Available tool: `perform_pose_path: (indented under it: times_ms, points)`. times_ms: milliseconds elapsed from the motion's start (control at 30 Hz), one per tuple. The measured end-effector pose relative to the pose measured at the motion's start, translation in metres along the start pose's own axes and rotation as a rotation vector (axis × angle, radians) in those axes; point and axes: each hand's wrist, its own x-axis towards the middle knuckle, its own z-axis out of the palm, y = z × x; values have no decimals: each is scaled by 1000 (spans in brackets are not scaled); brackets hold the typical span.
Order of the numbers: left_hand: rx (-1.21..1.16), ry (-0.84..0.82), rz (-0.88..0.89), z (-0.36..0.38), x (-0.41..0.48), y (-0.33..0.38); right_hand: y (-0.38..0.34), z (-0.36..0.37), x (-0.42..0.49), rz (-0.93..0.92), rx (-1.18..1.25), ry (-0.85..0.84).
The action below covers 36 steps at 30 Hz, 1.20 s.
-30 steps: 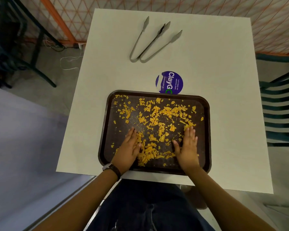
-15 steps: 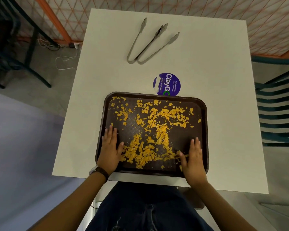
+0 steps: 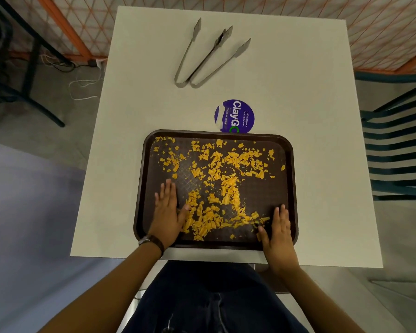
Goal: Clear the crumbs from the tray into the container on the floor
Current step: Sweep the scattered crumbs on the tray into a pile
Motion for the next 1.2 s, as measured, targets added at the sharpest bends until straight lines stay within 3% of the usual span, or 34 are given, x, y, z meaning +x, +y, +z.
perform_pose_path:
  times_ms: [167,467,600,733,867,1033,1200]
  points:
    - [-115,-156,148,22,-17,21,-6,8,0,-9,-39,18]
    - [-290,-4,42,-1,-26,11,-44,33,5,-138,-40,-55]
    - [-253,18,16,-12,-27,-7,-72,48,4,-315,-25,-174]
    - [-163,-36,59,-17,-30,-20,-71,42,1,-370,-12,-211]
    - [-151,-49,62,-22,-37,-22,-45,16,-1,-266,-50,-127]
    - [-169,-19,-15,-18,-46,-27,-16,-1,-16,81,-108,-94]
    - [-139,-39,-62,-10,-52,-27,-30,21,-26,5,-228,-167]
